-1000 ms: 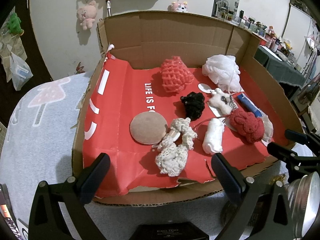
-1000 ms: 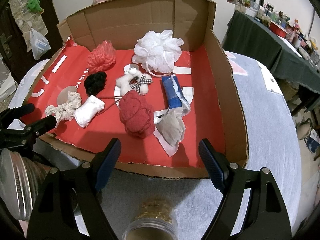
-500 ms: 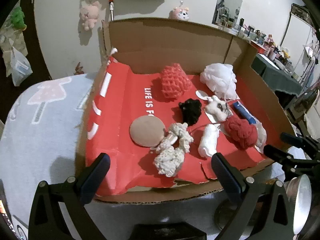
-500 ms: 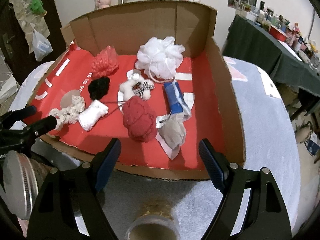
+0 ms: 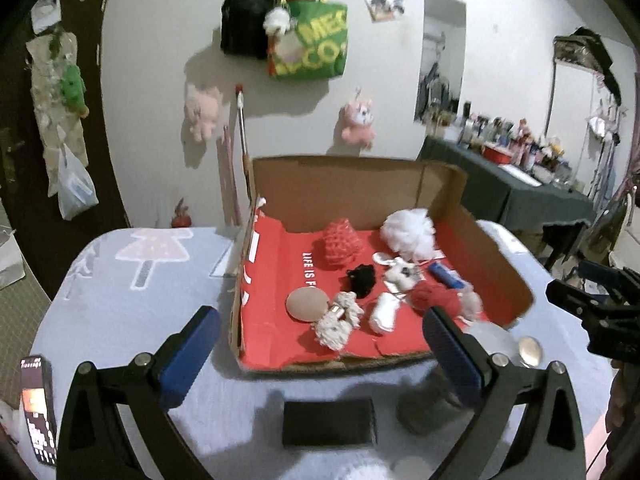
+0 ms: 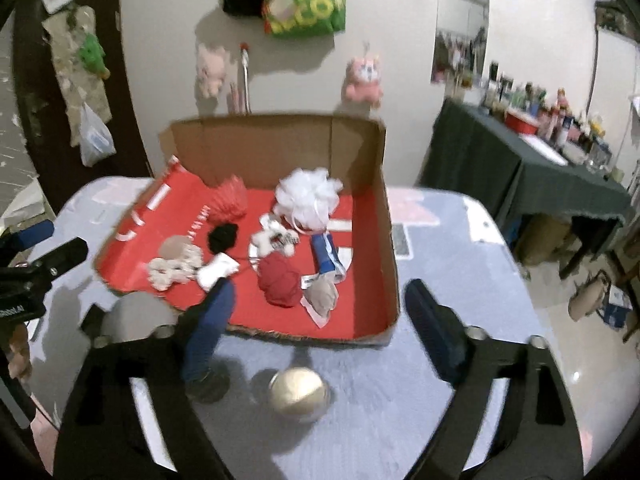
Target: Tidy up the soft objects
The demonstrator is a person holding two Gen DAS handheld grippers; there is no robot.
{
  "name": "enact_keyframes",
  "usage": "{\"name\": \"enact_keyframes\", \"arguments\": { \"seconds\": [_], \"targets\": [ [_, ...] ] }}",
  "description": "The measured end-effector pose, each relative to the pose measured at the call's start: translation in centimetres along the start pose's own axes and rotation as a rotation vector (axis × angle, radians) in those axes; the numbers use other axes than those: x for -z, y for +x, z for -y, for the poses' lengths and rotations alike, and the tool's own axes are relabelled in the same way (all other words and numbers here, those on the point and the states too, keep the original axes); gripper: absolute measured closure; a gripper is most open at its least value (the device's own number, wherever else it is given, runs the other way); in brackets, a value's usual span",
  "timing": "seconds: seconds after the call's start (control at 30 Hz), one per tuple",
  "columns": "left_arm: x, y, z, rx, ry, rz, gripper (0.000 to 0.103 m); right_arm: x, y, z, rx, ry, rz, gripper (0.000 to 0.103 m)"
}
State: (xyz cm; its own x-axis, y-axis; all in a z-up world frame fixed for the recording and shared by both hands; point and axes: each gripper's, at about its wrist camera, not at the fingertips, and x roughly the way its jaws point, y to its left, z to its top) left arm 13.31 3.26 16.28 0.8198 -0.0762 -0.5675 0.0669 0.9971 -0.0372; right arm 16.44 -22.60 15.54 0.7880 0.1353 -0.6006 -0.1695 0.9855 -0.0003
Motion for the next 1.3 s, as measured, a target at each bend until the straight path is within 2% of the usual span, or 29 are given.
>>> {"name": "enact_keyframes", "arguments": {
  "seconds": [0.13, 0.27, 0.47, 0.67, 0.93, 1.3],
  "targets": [
    [2.7, -3.2, 0.8, 0.020, -0.020, 0.039, 0.000, 2.5, -2.7, -0.9, -0.025, -0.010, 0.036, 0.006],
    [5.6, -4.7, 1.8, 0.031, -0.015, 0.040, 0.000, 5.8, -3.3, -1.4, -0.028, 0.003, 0.033, 0.006],
    [9.9, -3.4, 3.2, 0.027, 0.000, -0.028, 0.000, 10.7, -1.6, -2.6, -0.008, -0.014, -0.023, 0.006],
    [13.3, 0.4, 3.6, 0.021, -0.020, -0.156, 0.000, 13.9, 1.2, -2.5, -0.003, 0.022, -0.113, 0.006],
    [15.2, 3.0, 4.3, -0.019, -0.007, -0.224, 0.000, 15.8, 3.9, -1.8, 0.024, 0.054, -0.188, 0.006],
    [16.0, 3.2, 4.2, -0.065, -0.005, -0.219, 0.000, 16.3, 3.9, -1.7, 0.038, 0.049, -0.170, 0.005]
  ]
}}
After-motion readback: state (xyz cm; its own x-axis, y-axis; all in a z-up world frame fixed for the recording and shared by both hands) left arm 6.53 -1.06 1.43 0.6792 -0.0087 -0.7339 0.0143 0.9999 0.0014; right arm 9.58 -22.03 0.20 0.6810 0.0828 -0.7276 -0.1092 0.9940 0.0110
